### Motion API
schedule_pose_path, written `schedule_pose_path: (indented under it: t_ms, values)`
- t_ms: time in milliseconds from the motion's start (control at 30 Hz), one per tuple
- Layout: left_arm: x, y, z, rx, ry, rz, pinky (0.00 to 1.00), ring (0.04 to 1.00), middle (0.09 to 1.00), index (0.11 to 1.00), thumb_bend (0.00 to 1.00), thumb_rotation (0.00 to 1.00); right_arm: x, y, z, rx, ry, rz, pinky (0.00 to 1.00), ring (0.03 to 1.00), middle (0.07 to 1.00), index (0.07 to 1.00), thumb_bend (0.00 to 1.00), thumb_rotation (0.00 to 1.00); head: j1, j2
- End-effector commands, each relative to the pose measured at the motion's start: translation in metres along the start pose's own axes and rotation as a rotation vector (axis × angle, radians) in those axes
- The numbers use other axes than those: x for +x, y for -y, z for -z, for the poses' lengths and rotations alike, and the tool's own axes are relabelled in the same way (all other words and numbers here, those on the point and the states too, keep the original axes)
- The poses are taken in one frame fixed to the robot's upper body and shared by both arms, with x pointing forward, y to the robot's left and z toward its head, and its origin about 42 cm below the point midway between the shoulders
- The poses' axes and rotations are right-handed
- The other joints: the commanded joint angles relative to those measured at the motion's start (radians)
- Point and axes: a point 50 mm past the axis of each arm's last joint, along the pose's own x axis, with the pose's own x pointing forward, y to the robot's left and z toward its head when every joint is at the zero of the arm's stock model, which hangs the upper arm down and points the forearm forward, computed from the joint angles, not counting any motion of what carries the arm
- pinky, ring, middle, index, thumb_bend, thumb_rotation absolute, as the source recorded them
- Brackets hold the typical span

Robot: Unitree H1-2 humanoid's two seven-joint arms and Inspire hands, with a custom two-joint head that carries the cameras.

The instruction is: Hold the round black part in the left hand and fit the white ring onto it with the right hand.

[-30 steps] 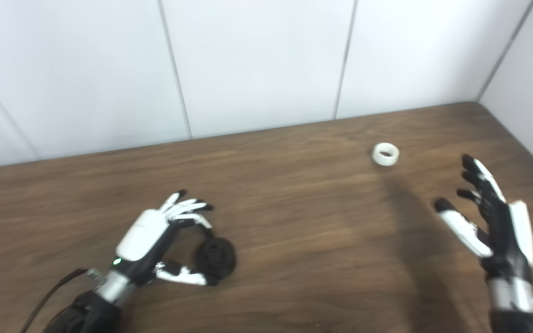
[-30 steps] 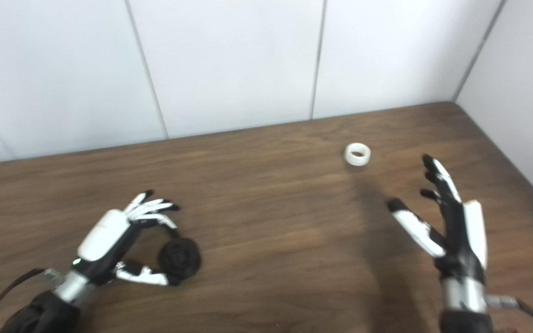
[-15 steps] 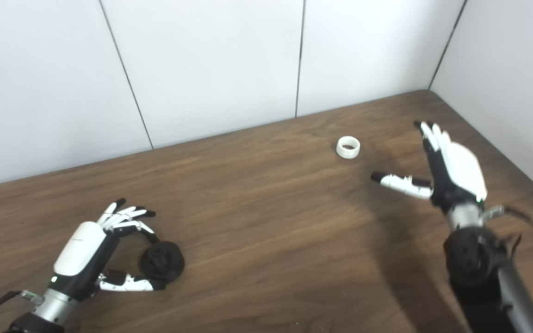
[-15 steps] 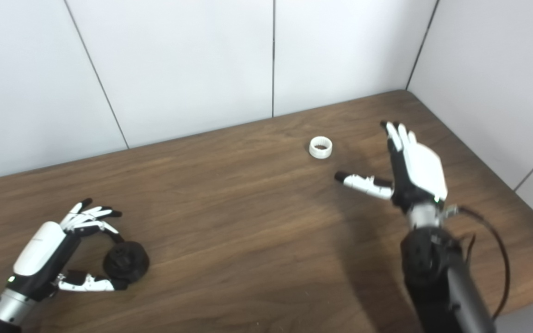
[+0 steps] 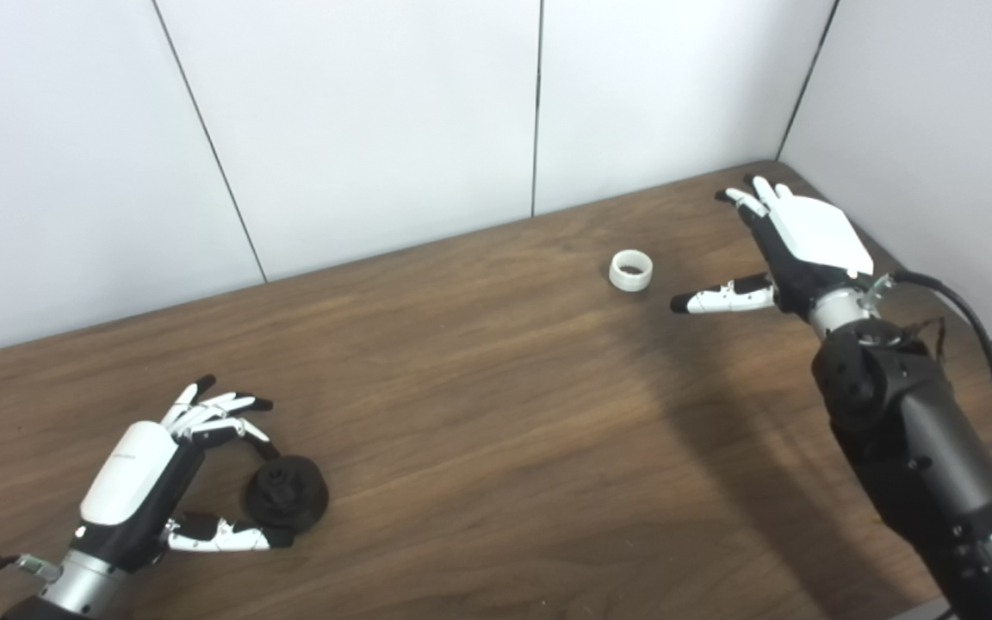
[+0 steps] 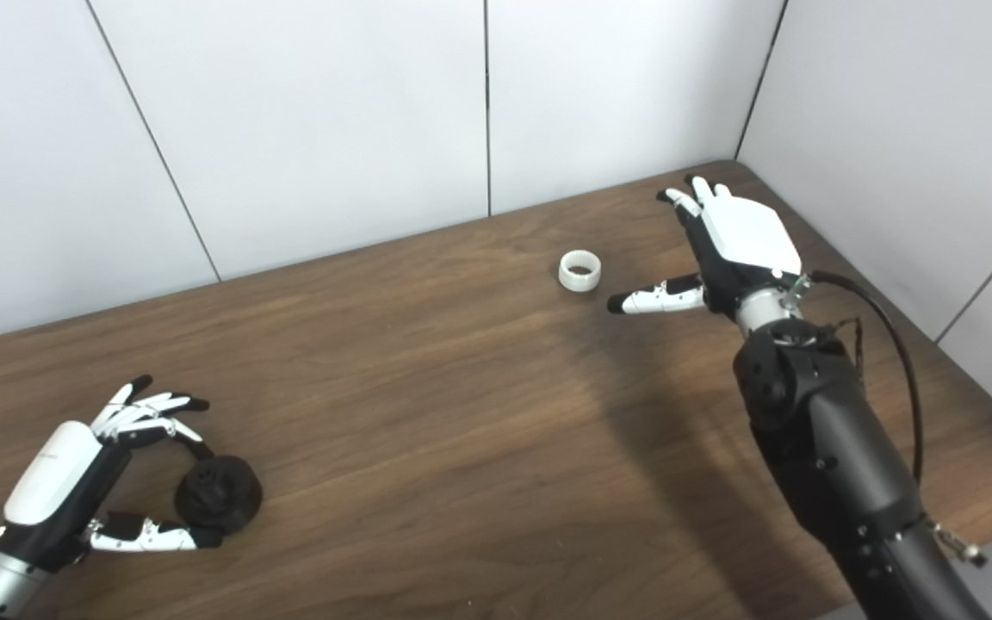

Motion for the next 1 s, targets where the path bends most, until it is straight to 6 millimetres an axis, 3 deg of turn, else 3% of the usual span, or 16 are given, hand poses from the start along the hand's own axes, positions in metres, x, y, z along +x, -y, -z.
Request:
schedule_pose_path:
  t_ms: [0,467,967]
  values:
    - [-0.023,0.013,0.015,0.043,-0.064,0.131,1.0,0.856,0.814,0.476,0.51,0.05,0.015,0.033,-0.006,-0.054,0.035,0.097,0.91,1.0,1.0,0.897,0.97,0.62,0.0,-0.003]
    - [-0.027,0.024,0.005,-0.015,-0.034,0.193,1.0,0.878,0.83,0.476,0.51,0.05,0.037,0.053,-0.022,-0.117,0.061,0.07,0.94,1.0,1.0,0.903,0.93,0.56,-0.008,-0.015]
    - [-0.031,0.031,-0.013,-0.033,0.037,0.227,1.0,0.883,0.837,0.475,0.51,0.05,0.056,0.041,-0.024,-0.152,0.074,0.018,0.94,1.0,1.0,0.893,0.94,0.53,-0.018,-0.026]
